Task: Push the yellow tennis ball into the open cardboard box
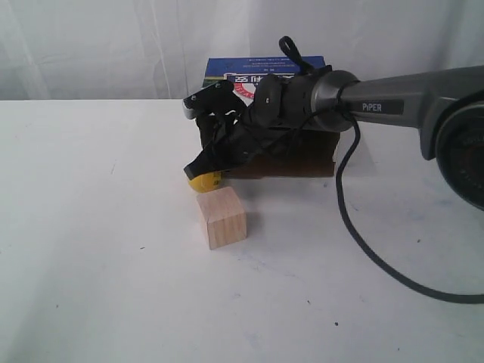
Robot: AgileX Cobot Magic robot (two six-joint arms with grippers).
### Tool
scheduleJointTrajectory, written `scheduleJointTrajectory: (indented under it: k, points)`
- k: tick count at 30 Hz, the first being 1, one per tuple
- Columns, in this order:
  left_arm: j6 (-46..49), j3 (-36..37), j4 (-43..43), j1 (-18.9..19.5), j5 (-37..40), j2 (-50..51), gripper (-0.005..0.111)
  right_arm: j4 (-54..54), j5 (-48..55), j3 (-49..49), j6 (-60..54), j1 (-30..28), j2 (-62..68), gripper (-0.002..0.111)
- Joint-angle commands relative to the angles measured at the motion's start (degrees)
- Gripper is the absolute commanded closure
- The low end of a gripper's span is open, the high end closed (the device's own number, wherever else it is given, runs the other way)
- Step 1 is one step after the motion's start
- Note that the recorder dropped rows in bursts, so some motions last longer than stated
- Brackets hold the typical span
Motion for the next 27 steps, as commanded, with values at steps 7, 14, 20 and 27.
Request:
scheduleJointTrajectory:
  k: [7,14,20,27]
  points:
    - [-0.1,0.2,0.0,0.1,-0.3,-0.2,0.107,-7.7,2.0,0.1,5.5,-0.9,-0.4,0.108]
    - [-0.1,0.2,0.0,0.1,-0.3,-0.2,0.107,-16.9,1.8,0.1,12.8,-2.8,-4.7,0.108]
    - [-0.1,0.2,0.0,0.1,-0.3,-0.2,0.107,-15.4,5.6,0.2,12.7,-2.6,-7.9,0.108]
    - [-0.1,0.2,0.0,0.1,-0.3,-0.2,0.107,-10.3,7.3,0.2,9.9,-1.4,-5.8,0.108]
